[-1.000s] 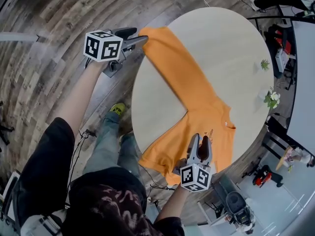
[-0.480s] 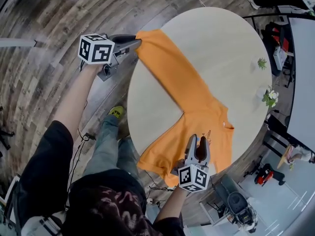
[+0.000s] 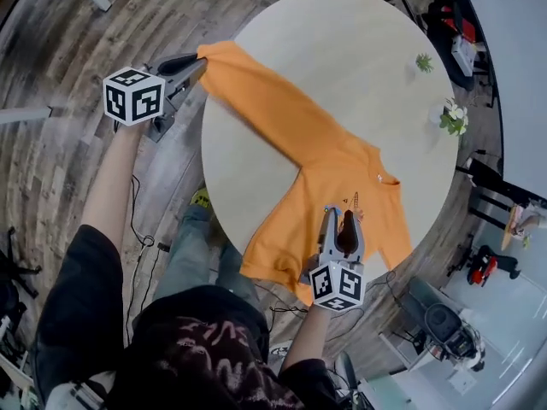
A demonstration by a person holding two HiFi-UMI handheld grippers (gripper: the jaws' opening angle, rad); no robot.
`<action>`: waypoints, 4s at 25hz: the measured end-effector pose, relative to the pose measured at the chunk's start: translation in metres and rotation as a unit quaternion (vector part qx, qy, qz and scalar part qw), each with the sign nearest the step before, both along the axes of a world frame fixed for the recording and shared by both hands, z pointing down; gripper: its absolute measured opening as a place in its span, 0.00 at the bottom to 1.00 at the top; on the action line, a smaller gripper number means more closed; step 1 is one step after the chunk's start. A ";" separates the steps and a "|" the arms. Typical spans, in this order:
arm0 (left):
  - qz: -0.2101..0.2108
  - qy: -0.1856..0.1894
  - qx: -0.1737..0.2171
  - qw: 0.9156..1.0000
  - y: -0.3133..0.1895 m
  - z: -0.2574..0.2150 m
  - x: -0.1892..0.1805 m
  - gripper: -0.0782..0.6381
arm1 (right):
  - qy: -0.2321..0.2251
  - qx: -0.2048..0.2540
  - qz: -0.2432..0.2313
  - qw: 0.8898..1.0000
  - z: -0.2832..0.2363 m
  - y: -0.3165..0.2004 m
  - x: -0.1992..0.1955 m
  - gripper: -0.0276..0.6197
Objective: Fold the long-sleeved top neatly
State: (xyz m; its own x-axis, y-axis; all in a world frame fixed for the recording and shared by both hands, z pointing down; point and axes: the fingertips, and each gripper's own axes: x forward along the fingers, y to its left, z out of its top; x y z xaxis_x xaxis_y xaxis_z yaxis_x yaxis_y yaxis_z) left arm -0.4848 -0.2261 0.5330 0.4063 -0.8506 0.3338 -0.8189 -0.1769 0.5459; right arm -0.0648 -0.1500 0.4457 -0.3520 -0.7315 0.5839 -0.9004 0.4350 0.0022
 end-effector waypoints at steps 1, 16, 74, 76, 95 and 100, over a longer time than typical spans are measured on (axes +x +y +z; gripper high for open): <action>-0.003 -0.012 0.001 1.000 0.000 -0.005 0.002 0.19 | -0.002 0.001 0.005 1.000 -0.001 0.002 0.006 0.30; 0.004 -0.151 0.052 0.987 -0.009 -0.105 0.114 0.19 | -0.045 0.035 0.082 0.995 -0.017 0.037 0.140 0.30; 0.344 -0.313 0.070 0.883 0.018 -0.054 0.703 0.14 | -0.124 0.001 0.281 0.952 0.076 0.151 0.520 0.29; 0.341 -0.311 0.067 0.885 0.018 -0.053 0.703 0.13 | -0.127 0.003 0.281 0.951 0.084 0.147 0.527 0.29; 0.292 -0.335 0.094 0.891 0.007 -0.032 0.699 0.13 | -0.133 0.002 0.226 0.965 0.234 0.080 0.539 0.30; 0.282 -0.357 0.103 0.885 0.005 -0.025 0.693 0.13 | -0.134 0.009 0.210 0.969 0.264 0.052 0.532 0.33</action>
State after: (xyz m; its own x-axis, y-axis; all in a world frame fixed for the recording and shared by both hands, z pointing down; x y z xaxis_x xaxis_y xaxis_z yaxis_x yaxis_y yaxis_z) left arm 0.2082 -0.2213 0.5077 0.5336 -0.6521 0.5386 -0.6916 -0.7030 -0.1659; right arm 0.4669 -0.0982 0.7094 -0.1579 -0.8523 0.4986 -0.9675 0.0325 -0.2509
